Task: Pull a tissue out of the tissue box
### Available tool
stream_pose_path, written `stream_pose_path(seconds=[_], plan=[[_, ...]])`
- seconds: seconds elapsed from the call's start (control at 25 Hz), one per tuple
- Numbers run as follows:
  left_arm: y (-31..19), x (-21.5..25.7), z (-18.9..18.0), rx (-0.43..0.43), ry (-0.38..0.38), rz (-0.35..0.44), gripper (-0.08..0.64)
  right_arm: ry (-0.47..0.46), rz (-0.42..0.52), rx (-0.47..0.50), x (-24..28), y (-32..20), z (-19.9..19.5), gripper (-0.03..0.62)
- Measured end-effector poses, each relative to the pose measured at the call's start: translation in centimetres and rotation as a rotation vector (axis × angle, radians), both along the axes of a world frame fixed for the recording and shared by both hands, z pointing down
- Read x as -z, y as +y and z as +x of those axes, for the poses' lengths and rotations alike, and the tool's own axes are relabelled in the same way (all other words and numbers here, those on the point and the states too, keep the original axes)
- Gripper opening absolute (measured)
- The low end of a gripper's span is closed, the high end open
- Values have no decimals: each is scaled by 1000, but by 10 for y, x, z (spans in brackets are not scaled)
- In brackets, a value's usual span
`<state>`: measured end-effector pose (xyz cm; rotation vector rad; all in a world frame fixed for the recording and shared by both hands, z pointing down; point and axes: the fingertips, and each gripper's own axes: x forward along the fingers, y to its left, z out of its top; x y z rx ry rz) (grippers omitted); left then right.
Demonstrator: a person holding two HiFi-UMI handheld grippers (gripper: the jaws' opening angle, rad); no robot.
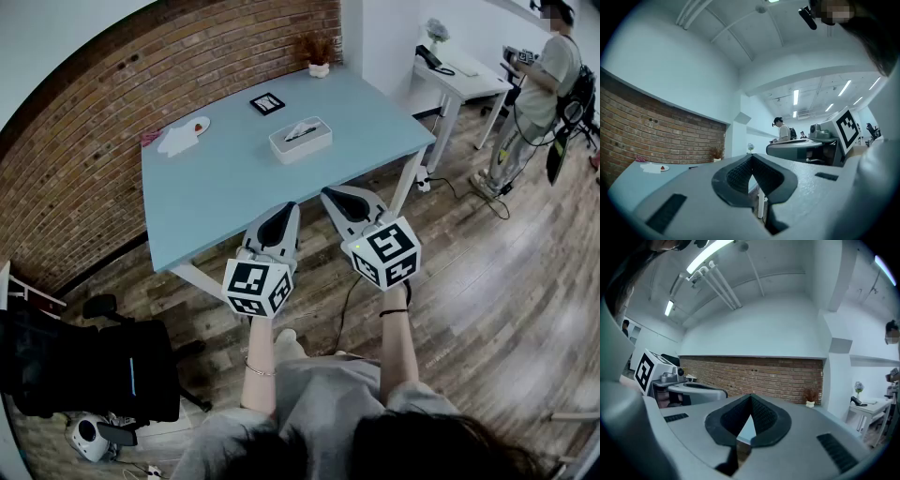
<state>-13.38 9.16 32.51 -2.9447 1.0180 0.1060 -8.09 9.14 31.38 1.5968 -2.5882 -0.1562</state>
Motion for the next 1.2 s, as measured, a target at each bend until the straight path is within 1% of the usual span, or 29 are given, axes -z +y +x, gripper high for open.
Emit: stream_pose_path(seconds=[0.16, 0.4, 0.6, 0.92, 1.04, 1.12, 1.2], plan=[[1, 0, 8, -16, -18, 2, 3, 2, 0, 9, 2, 0, 4, 0], [-1, 2, 18, -17, -12, 5, 3, 15, 9, 16, 4, -2, 13, 0], [-1, -4, 22, -12, -17, -17, 3, -33, 5, 22, 1, -6, 21, 0], [-28, -17, 11, 38, -36, -52, 3, -60, -33, 60, -18, -33, 13, 0], [-43, -23, 12, 46, -37, -70, 3, -62, -47, 62, -25, -47, 14, 0], [-55, -27, 14, 50, -37, -85, 3, -56, -53, 79, -28, -57, 13, 0], [-66, -32, 20, 46, -40, -97, 3, -70, -59, 100, -30, -67, 14, 0]])
